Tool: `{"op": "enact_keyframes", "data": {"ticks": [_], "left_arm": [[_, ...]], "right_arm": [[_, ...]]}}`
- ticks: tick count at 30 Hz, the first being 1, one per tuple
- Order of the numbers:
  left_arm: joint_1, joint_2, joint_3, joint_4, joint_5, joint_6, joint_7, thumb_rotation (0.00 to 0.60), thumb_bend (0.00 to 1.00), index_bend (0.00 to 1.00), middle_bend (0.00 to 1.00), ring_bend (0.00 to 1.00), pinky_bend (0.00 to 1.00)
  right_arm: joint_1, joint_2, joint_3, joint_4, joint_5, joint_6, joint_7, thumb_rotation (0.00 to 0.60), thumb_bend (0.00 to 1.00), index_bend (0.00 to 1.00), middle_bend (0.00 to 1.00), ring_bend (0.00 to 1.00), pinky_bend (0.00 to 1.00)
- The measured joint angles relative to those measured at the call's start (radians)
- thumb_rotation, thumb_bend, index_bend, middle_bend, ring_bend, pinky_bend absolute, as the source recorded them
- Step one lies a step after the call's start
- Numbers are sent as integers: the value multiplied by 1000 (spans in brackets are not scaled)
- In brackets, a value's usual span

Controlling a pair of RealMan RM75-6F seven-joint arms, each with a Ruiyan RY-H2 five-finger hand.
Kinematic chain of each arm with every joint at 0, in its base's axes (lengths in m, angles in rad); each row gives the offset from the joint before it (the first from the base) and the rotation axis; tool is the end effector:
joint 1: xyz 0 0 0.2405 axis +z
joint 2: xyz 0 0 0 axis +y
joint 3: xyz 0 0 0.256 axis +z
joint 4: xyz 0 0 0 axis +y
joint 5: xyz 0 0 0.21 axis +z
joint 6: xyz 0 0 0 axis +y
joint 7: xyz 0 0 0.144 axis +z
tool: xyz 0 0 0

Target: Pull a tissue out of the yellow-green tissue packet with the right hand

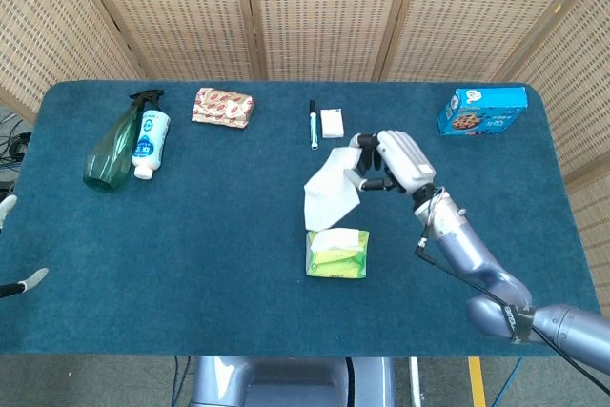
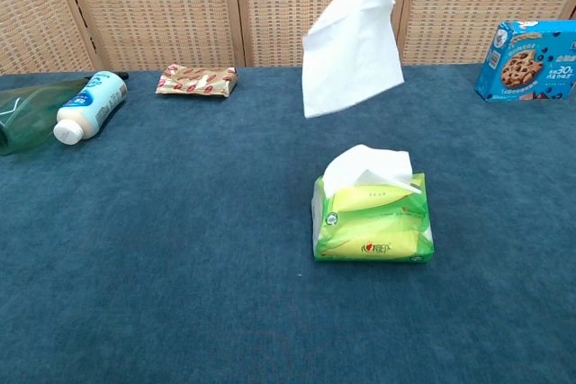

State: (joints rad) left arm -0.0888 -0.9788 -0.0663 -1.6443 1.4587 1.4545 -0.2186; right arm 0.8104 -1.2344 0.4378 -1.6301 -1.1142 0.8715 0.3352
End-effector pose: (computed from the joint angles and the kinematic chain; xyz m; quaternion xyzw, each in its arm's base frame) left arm -0.3179 0.1858 0.2026 -0.5583 -0.4289 -0.4163 0.5754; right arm -0.0811 -0.4029 0.1139 0.5851 -0.5041 0.5717 0.2770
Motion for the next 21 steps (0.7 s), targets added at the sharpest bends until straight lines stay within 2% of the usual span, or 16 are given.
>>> {"op": "enact_keyframes", "data": {"ticks": [5,11,15,21], "left_arm": [[-3,3,-4,6,-11,-10,-11,600,0,0,0,0,0],[-13,4,-8,12,-31,-37,-18,600,0,0,0,0,0],[-20,5,-13,18,-47,-54,-27,600,0,0,0,0,0],[-30,6,-20,24,-66,-78,-31,600,0,0,0,0,0]], "right_arm": [[32,-44,54,72,204,-18,32,600,724,697,714,634,632],[86,-148,77,224,435,-93,53,600,724,697,713,634,632],[124,-244,77,358,488,-151,64,600,724,697,713,634,632],[169,-361,74,497,509,-238,88,600,723,697,713,634,633]]}}
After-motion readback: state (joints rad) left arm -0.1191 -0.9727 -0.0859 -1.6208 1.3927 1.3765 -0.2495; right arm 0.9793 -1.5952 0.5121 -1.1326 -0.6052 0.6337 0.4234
